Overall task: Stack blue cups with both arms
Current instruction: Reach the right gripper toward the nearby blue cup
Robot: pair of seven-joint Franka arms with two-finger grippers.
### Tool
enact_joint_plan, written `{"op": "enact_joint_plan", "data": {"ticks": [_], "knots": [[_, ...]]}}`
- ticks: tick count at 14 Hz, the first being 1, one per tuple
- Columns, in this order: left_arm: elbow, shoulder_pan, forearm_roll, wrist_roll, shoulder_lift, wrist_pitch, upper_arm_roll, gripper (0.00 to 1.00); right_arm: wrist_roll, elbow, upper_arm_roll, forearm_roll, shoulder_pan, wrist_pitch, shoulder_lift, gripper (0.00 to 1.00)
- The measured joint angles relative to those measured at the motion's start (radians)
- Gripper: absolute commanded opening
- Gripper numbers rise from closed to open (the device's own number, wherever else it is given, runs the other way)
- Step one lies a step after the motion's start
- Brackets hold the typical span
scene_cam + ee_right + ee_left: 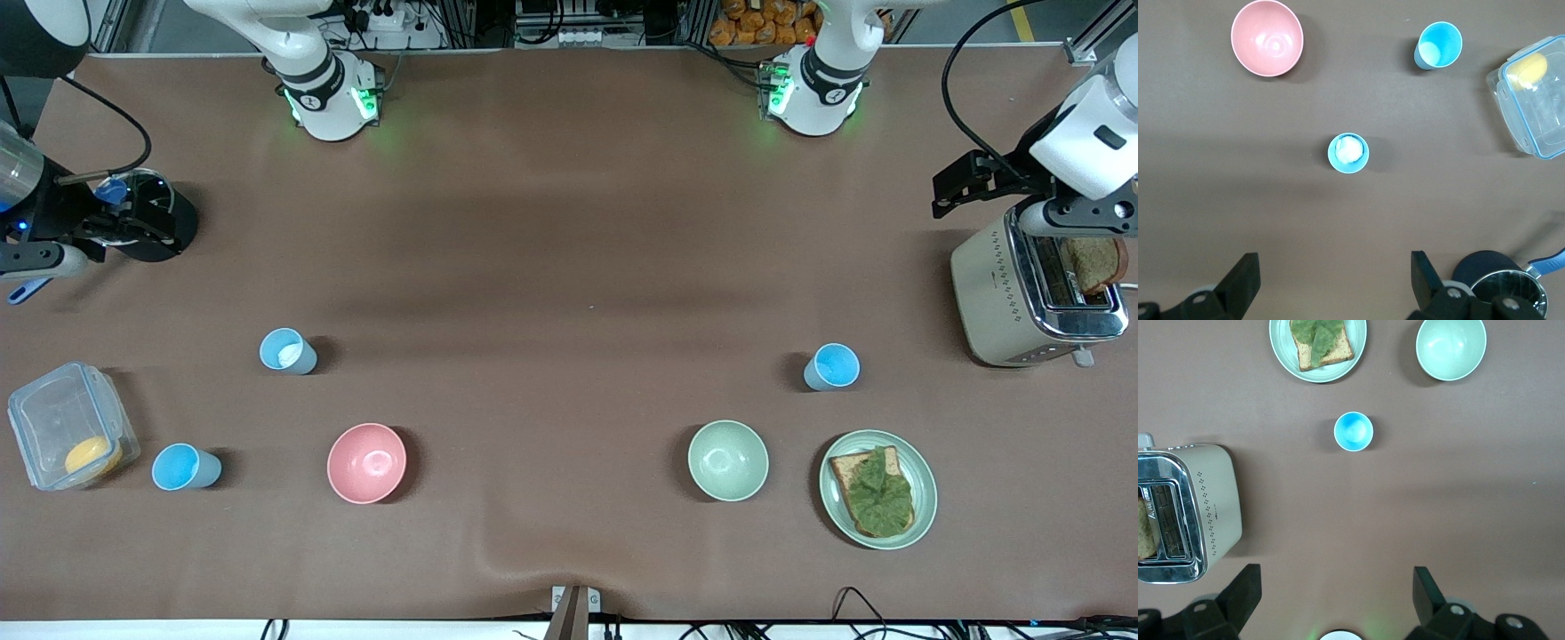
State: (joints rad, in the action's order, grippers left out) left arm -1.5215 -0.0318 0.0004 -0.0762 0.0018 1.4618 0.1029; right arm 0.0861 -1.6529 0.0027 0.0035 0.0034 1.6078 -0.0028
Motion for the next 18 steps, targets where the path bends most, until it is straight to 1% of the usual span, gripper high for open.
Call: {"op": "enact_joint_plan", "data": {"ticks": [13,15,18], "knots": [[-0.013,0.000,0.000,0.007,0.007,-0.014,0.000,1.00,0.001,0.000,-0.001,0.000,-0.002,-0.004,0.009,1.00],[-0.021,0.000,0.000,0.008,0.007,-0.014,0.000,1.00,0.001,-0.001,-0.001,0.000,-0.009,-0.008,0.027,1.00],[-0.031,0.000,0.011,0.011,0.008,-0.014,0.000,1.00,0.001,-0.006,0.000,0.000,-0.011,-0.047,0.086,1.00]]}}
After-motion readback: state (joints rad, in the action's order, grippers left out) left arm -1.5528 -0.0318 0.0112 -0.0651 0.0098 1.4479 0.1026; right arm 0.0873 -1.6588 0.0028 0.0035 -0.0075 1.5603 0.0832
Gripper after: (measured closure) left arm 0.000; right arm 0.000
